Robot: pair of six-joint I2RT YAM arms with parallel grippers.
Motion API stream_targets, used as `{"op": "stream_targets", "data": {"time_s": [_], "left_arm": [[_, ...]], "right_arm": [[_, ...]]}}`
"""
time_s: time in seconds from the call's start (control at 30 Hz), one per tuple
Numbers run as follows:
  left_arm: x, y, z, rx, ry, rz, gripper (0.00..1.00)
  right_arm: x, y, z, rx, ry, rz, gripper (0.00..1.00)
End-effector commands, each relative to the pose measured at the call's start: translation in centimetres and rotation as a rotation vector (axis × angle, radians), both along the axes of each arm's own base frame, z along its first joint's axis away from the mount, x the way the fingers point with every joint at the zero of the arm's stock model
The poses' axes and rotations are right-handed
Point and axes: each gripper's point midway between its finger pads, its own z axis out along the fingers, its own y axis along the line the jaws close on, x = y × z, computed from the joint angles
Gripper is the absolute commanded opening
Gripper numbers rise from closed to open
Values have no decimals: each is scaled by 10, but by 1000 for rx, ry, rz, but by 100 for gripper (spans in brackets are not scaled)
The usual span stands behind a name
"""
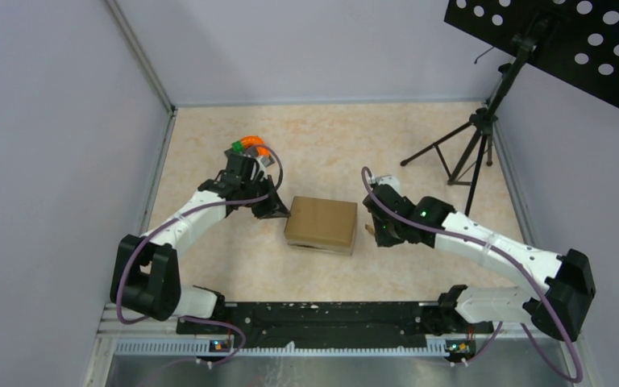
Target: Unpack the express box
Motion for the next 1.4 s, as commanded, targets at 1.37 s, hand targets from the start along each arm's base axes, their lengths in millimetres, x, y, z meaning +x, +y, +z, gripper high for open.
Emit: {"op": "stream_targets", "data": {"time_s": [1.37], "left_arm": [[-56,87,-113,427,277,75,8]], "right_arm": [[-5,54,80,474,-39,-16,0]]}}
